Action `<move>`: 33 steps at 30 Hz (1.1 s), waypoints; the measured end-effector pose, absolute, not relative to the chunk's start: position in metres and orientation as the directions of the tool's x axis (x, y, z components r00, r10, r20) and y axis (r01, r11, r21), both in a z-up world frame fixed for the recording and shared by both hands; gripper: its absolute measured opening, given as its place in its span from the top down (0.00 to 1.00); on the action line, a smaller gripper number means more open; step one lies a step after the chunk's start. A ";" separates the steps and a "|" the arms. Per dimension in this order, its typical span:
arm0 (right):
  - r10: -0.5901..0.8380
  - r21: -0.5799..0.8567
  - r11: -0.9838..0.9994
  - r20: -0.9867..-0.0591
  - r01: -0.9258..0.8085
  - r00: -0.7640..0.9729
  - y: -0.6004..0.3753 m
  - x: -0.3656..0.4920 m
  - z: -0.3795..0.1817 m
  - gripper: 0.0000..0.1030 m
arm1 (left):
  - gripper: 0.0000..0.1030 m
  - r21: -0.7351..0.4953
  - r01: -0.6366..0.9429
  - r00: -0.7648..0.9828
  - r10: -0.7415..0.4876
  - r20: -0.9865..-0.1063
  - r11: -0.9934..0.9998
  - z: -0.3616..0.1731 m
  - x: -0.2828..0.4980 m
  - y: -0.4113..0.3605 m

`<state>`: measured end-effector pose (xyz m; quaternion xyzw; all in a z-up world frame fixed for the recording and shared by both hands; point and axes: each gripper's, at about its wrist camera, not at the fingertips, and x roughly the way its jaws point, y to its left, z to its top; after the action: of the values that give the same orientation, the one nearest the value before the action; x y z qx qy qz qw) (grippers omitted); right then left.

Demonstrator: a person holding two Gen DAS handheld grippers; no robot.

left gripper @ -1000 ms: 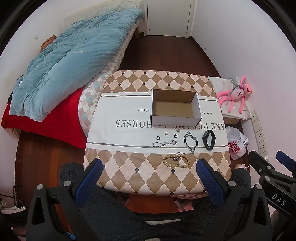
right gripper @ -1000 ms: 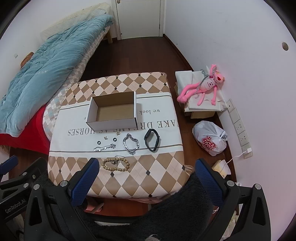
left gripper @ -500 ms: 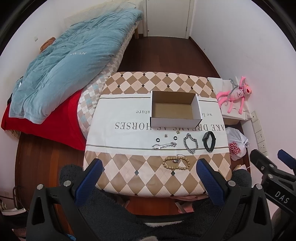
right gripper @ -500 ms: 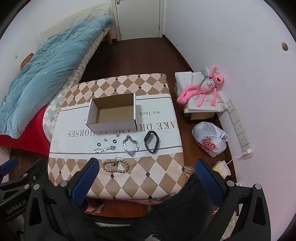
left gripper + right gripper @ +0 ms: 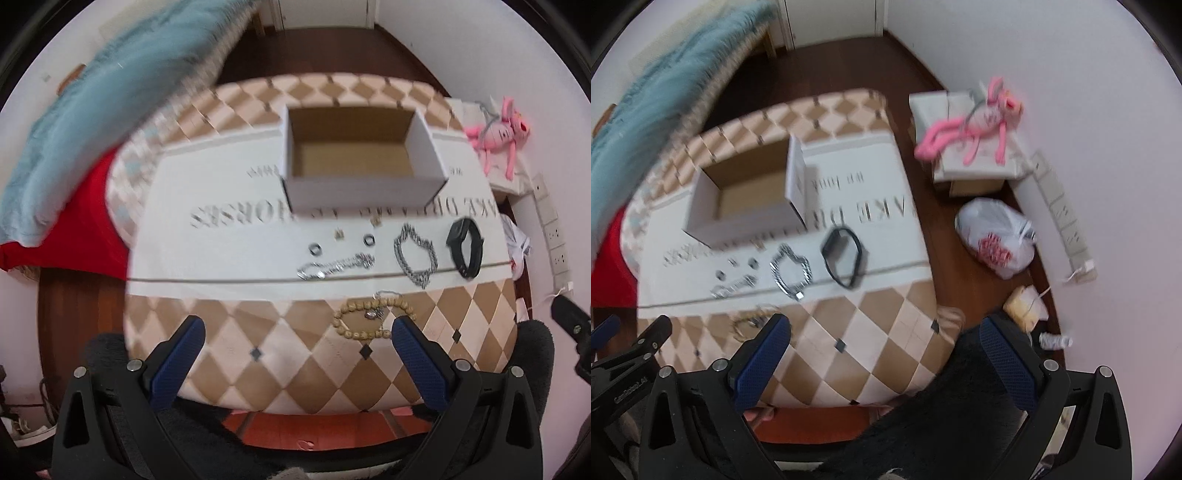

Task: Organize jewelry
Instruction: 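Grasp the wooden-bead bracelet with the left gripper while the right gripper grasps the black smartwatch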

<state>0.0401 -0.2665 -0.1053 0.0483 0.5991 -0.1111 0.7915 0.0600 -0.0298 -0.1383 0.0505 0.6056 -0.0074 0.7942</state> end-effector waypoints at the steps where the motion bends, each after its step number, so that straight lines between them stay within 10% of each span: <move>1: -0.118 -0.060 0.970 -0.963 0.234 0.242 -0.268 0.041 -0.116 0.02 | 0.00 0.072 0.081 0.249 0.050 -0.967 0.994 -0.150 0.061 -0.033; 11: -0.093 -0.073 0.973 -0.992 0.218 0.083 -0.269 0.051 -0.212 0.11 | 0.03 0.018 0.105 0.178 -0.001 -0.984 0.994 -0.206 0.072 -0.052; 16: -0.089 -0.073 0.973 -0.994 0.220 0.066 -0.271 0.055 -0.226 0.11 | 0.33 -0.031 0.101 0.128 -0.044 -0.991 0.994 -0.227 0.081 -0.052; 24: -0.082 -0.066 0.970 -0.995 0.234 0.058 -0.273 0.061 -0.232 0.11 | 0.52 -0.088 0.100 0.106 -0.098 -0.989 0.991 -0.244 0.080 -0.050; 27: -0.075 -0.058 0.968 -0.995 0.246 0.058 -0.276 0.062 -0.233 0.12 | 0.84 -0.105 0.132 0.129 -0.123 -0.984 0.986 -0.242 0.079 -0.050; 33: -0.047 -0.019 0.956 -0.995 0.294 0.089 -0.289 0.068 -0.230 0.12 | 1.00 -0.118 0.150 0.170 -0.144 -0.975 0.982 -0.230 0.079 -0.050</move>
<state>0.0682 -0.2888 -0.2301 0.0928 0.6649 -0.1162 0.7320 0.0793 -0.0498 -0.2296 0.0025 0.6371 -0.0959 0.7648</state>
